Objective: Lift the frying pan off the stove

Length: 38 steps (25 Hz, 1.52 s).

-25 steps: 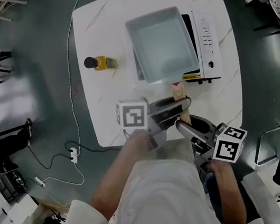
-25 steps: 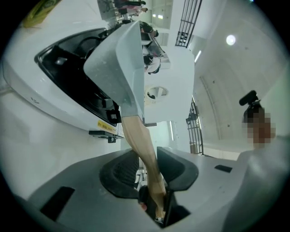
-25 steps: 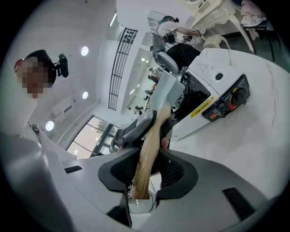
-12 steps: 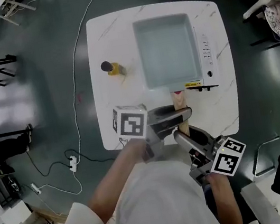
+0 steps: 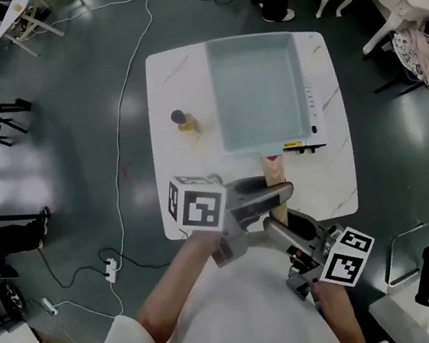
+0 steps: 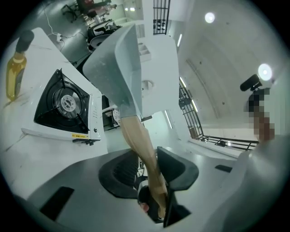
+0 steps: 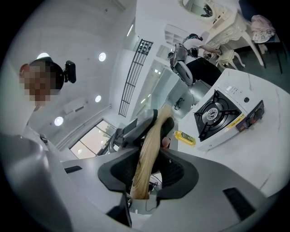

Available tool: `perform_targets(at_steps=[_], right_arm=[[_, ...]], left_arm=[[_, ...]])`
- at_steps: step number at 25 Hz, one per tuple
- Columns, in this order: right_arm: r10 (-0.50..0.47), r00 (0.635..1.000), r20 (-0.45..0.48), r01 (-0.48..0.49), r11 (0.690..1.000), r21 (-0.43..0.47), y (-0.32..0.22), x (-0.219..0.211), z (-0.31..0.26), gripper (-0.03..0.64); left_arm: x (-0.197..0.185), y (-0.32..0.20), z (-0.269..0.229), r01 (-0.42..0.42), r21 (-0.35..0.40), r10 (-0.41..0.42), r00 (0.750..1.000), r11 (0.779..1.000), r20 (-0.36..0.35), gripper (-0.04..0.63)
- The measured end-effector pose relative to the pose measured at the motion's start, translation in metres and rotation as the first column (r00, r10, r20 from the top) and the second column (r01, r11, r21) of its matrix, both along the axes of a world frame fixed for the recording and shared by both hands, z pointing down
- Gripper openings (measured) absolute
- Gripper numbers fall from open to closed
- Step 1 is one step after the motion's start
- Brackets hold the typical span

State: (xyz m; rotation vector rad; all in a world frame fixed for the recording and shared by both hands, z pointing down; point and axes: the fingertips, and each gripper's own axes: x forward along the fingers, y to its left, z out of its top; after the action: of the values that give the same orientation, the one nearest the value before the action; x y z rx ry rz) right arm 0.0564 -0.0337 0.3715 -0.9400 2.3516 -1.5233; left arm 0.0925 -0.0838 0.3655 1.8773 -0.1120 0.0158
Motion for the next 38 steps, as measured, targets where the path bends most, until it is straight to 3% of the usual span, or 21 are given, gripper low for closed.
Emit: perform_targets(at_steps=[5,13,23,38], right_arm=[[0.005,1.000,0.022,-0.006,1.000,0.024,0.013,-0.005,-0.020,0.123],[-0.005,1.000,0.020,0.003,0.997,0.072,0.014,-0.008,-0.042,0.123],[0.005,1.000,0.018,-0.007,0.994,0.112,0.005,-0.014,-0.053,0.124],[0.034,0.999,0.019,-0.036,0.995,0.090,0.008,-0.011,-0.050,0.124]], left_arm=[[-0.005,0.013,-0.021,-0.016,0.035,0.015,1.000,0.999,0.012,0.127],[-0.012,0.015,-0.043,0.016,0.049,-0.014,0.999,0.999,-0.040,0.127],[-0.017,0.006,-0.056,0.006,0.083,-0.003,0.999,0.997,-0.046,0.127],[-0.014,0.009,-0.051,-0.016,0.064,0.020,0.999,0.998,-0.050,0.129]])
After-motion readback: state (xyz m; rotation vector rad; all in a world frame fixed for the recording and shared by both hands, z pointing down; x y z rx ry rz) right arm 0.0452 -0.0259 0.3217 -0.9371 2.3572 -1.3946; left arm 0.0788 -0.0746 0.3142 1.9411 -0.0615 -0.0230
